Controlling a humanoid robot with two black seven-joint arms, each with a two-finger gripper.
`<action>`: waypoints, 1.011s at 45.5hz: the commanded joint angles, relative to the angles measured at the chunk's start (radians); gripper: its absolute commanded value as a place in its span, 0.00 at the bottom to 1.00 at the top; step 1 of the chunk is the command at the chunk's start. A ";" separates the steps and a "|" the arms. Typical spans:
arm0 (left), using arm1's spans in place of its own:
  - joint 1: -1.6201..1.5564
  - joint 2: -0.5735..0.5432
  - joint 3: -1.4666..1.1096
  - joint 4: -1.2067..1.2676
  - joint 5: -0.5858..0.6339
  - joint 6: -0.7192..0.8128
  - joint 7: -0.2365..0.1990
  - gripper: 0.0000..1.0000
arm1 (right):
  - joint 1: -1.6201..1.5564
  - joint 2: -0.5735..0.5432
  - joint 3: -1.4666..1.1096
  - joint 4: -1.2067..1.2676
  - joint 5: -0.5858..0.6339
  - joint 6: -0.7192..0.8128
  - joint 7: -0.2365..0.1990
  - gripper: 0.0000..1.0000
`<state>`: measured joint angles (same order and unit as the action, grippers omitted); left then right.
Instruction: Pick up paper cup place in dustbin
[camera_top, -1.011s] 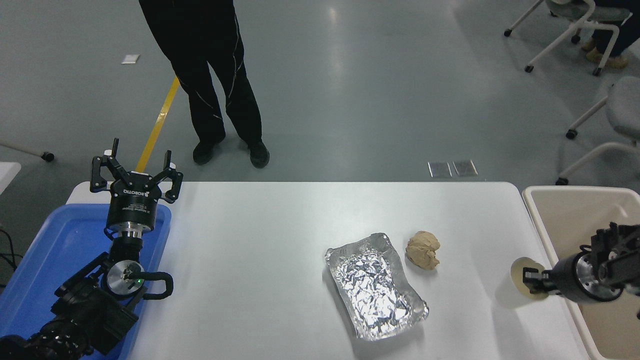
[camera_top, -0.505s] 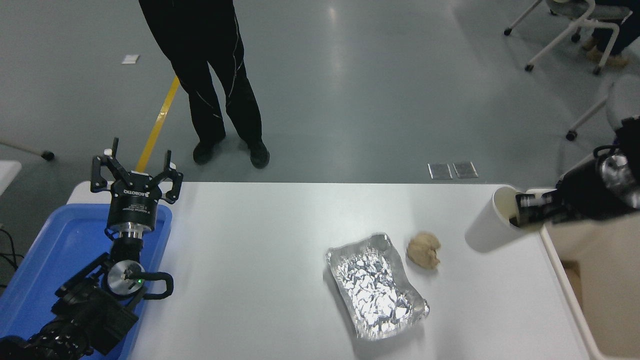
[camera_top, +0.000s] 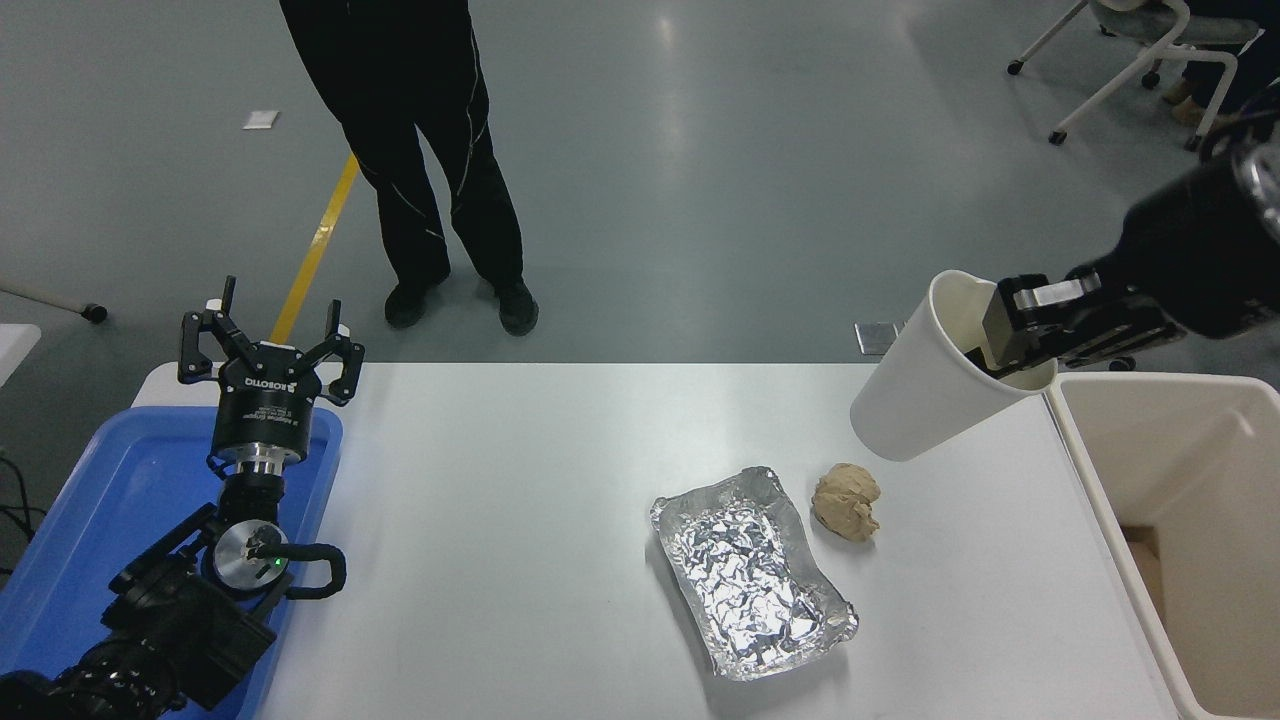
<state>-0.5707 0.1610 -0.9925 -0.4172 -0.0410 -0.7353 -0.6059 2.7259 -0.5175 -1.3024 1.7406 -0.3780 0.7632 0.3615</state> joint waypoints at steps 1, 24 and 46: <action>0.000 0.000 0.000 0.000 0.000 0.001 0.000 0.99 | -0.093 -0.003 -0.020 -0.078 -0.006 0.002 -0.001 0.00; 0.000 0.000 0.000 0.000 0.000 0.001 0.000 0.99 | -0.820 -0.102 -0.045 -0.608 -0.007 -0.346 -0.007 0.00; 0.000 0.000 0.000 0.000 0.000 0.001 0.000 0.99 | -1.713 -0.078 0.218 -1.516 0.138 -0.433 -0.009 0.00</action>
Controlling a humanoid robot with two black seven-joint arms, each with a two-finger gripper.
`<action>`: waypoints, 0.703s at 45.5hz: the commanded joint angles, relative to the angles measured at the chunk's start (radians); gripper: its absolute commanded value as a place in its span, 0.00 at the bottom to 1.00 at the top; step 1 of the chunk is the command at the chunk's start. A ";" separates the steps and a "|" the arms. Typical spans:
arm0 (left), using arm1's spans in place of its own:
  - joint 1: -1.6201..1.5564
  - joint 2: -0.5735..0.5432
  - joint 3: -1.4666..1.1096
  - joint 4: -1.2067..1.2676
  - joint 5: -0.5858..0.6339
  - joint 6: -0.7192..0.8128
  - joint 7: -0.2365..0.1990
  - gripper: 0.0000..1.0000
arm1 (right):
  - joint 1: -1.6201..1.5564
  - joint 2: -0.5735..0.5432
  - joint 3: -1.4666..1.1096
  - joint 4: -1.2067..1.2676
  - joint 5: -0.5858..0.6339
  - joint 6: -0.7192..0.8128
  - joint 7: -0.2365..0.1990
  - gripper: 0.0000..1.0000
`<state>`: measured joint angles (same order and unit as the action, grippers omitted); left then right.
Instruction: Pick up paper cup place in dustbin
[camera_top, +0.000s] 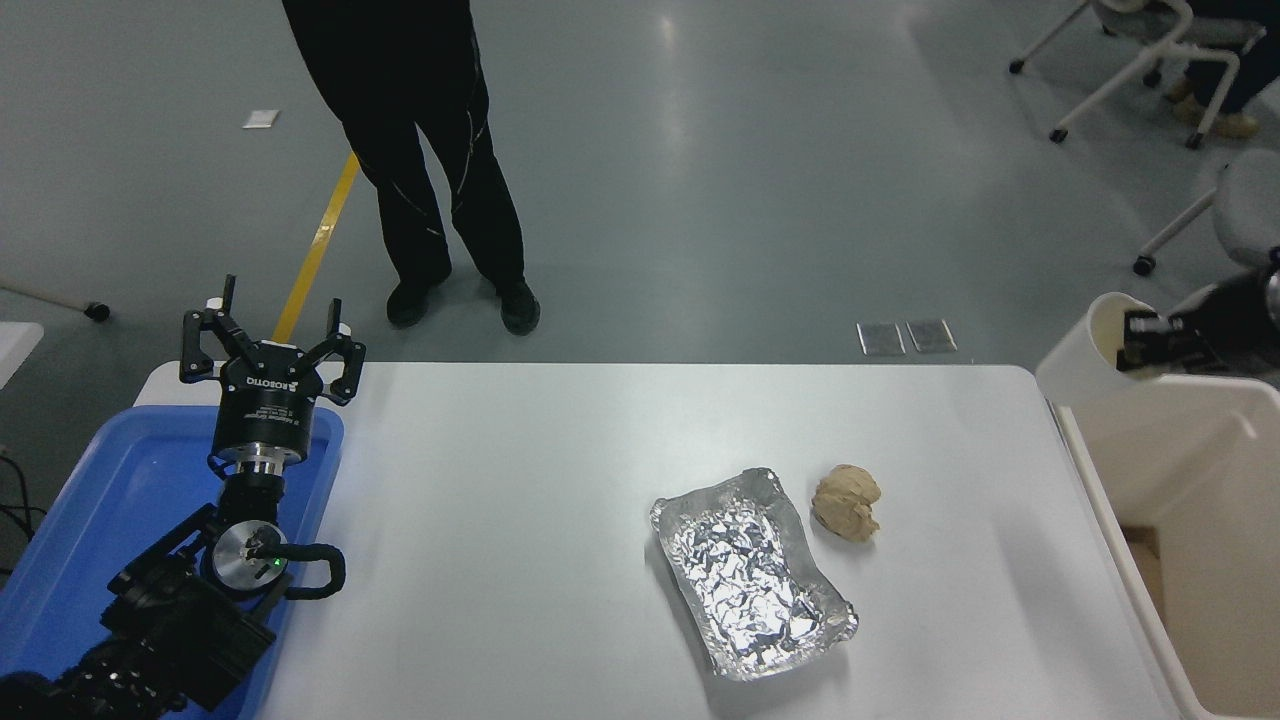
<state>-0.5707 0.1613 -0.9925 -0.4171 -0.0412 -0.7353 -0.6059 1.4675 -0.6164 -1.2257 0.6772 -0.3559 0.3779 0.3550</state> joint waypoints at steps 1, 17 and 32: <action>0.000 0.000 0.000 0.000 0.000 0.000 0.000 0.99 | -0.496 0.032 0.149 -0.487 0.133 -0.048 -0.002 0.00; 0.000 0.000 0.000 0.000 0.000 0.000 0.000 0.99 | -0.825 0.158 0.230 -0.653 0.215 -0.281 -0.218 0.00; 0.002 0.000 0.000 0.000 0.000 0.000 0.000 0.99 | -0.869 0.184 0.279 -0.668 0.215 -0.340 -0.320 0.00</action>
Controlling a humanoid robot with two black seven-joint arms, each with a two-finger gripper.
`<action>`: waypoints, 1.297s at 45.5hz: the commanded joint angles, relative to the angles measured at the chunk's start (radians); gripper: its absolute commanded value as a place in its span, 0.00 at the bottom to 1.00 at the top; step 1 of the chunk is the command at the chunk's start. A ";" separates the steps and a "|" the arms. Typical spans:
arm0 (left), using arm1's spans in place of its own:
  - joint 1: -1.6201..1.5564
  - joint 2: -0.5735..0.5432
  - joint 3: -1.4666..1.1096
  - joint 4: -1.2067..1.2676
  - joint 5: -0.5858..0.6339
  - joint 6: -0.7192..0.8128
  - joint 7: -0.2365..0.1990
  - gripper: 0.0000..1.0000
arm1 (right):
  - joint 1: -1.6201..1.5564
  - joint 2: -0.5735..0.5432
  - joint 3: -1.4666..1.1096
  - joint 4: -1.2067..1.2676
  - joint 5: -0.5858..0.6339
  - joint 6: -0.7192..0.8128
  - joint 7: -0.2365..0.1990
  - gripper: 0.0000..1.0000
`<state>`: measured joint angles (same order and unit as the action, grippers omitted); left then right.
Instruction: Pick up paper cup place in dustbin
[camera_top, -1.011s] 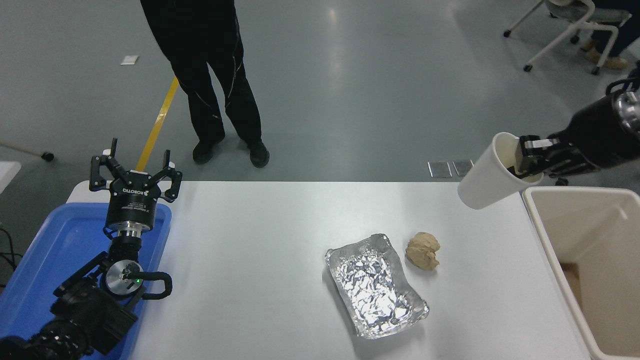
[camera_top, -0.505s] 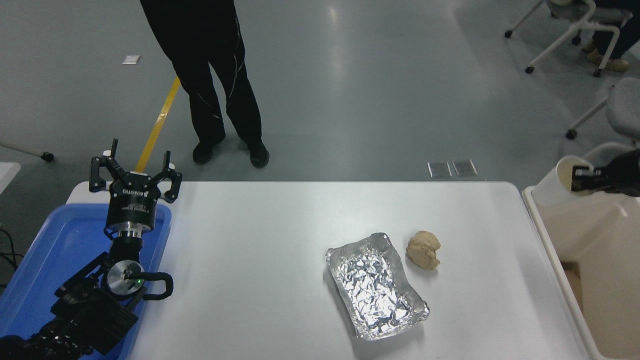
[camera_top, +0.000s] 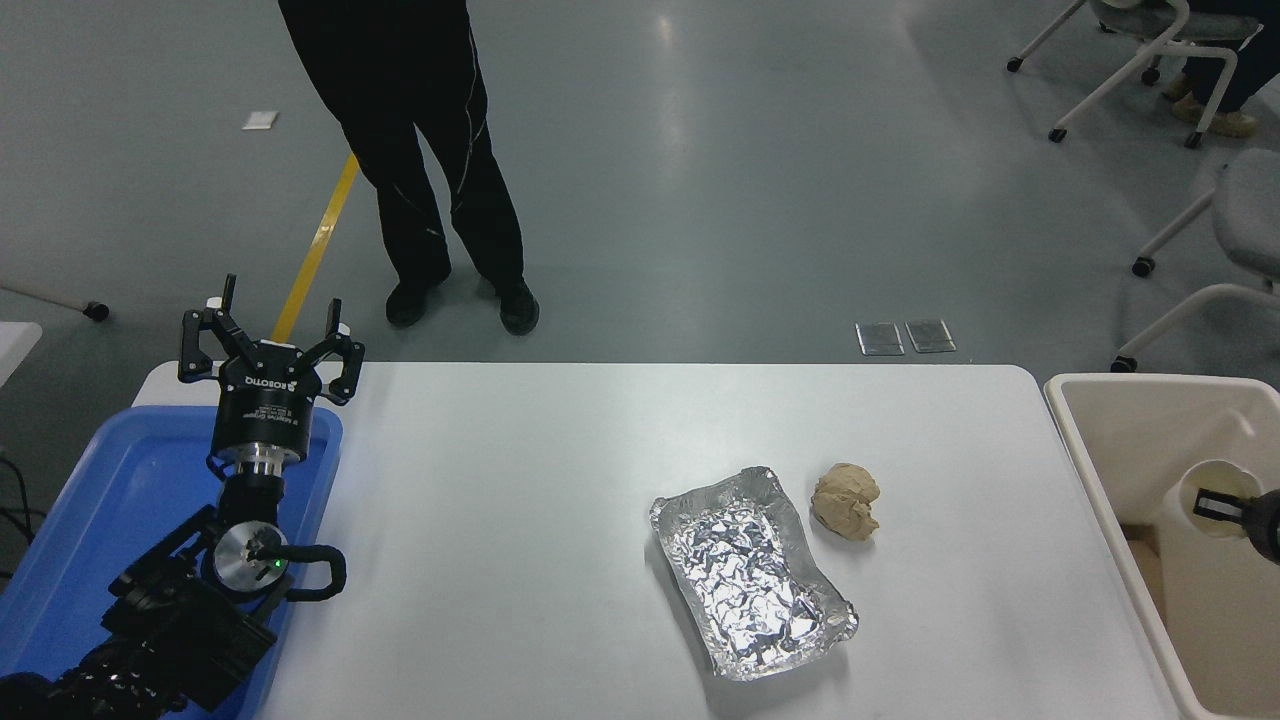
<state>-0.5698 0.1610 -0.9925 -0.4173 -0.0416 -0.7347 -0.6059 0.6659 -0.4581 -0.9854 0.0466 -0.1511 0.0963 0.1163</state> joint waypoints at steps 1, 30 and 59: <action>0.001 0.000 0.000 0.000 0.000 0.000 0.000 0.99 | -0.071 0.027 0.040 -0.037 0.010 -0.061 -0.090 0.00; 0.001 -0.001 0.000 0.002 0.000 0.000 0.000 0.99 | -0.039 0.018 0.148 -0.034 0.104 -0.063 -0.095 1.00; 0.001 -0.003 0.000 0.000 0.002 -0.002 0.000 0.99 | 0.833 -0.137 -0.130 0.760 0.050 0.138 0.060 1.00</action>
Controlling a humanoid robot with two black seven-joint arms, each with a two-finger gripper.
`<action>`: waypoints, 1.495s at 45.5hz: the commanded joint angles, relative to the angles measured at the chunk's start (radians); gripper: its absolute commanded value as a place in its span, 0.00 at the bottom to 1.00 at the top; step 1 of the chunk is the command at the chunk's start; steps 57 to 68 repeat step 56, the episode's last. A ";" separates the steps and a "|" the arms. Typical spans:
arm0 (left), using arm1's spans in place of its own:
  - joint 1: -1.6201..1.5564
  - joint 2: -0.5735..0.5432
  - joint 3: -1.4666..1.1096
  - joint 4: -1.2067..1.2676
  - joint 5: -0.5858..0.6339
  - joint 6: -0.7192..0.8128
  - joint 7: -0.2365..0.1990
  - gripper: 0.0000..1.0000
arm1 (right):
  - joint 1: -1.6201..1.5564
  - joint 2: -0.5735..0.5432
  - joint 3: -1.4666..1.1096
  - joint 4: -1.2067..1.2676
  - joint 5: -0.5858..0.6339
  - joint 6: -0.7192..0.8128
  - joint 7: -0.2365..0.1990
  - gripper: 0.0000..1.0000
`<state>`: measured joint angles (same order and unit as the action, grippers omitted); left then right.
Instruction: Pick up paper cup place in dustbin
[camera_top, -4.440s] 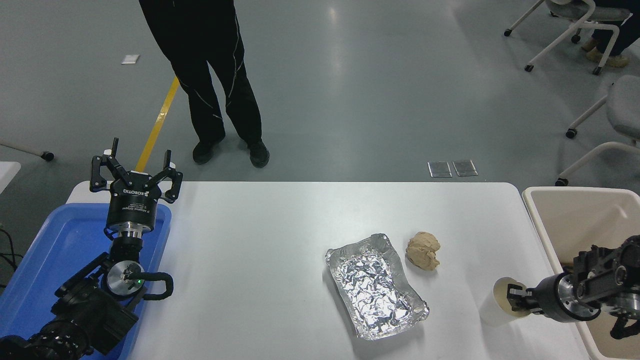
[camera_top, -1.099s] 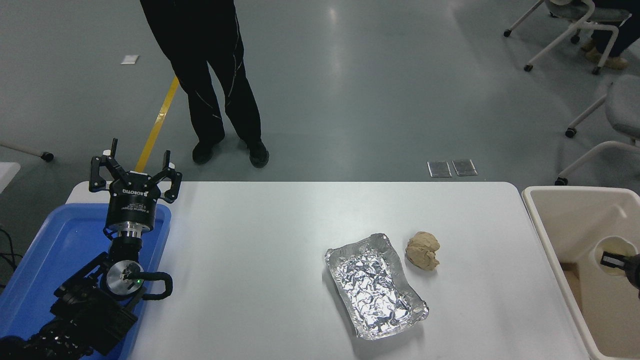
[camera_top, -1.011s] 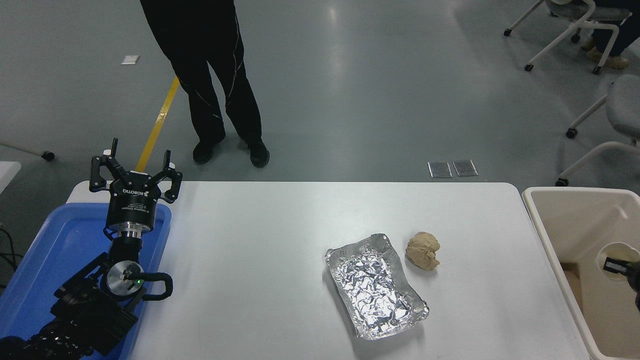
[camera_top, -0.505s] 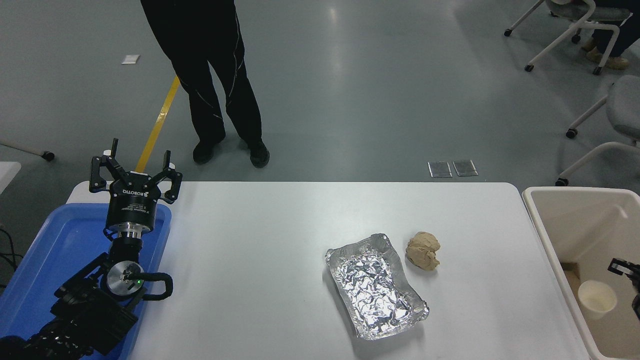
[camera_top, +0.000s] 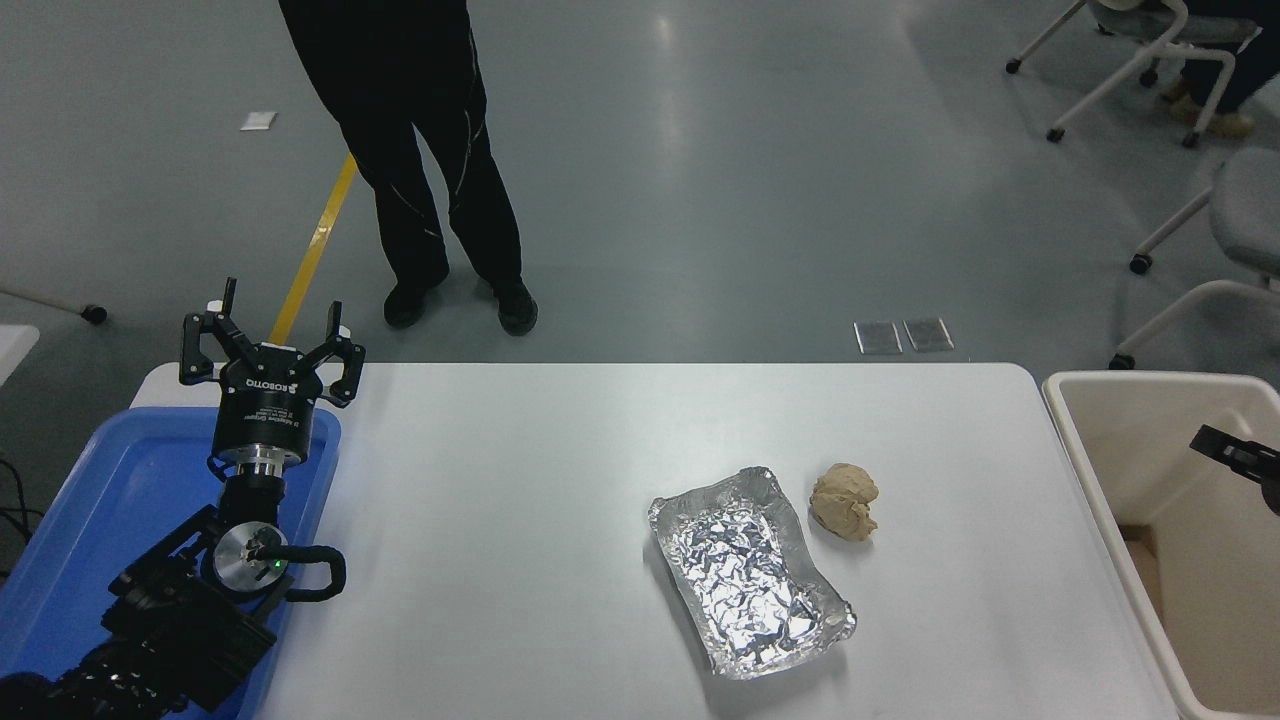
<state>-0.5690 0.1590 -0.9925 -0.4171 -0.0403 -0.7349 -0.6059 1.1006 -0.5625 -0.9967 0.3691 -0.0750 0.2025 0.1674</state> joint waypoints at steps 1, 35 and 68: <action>-0.002 -0.001 0.000 0.000 0.000 -0.001 0.000 0.99 | 0.428 -0.028 -0.122 0.476 -0.031 0.032 0.009 1.00; 0.000 0.001 0.000 -0.002 0.000 -0.001 0.000 0.99 | 1.246 0.196 -0.163 1.205 -0.144 0.569 0.008 1.00; 0.000 0.002 0.000 0.000 0.000 -0.001 0.000 0.99 | 1.394 0.165 -0.154 1.228 -0.126 0.583 -0.081 1.00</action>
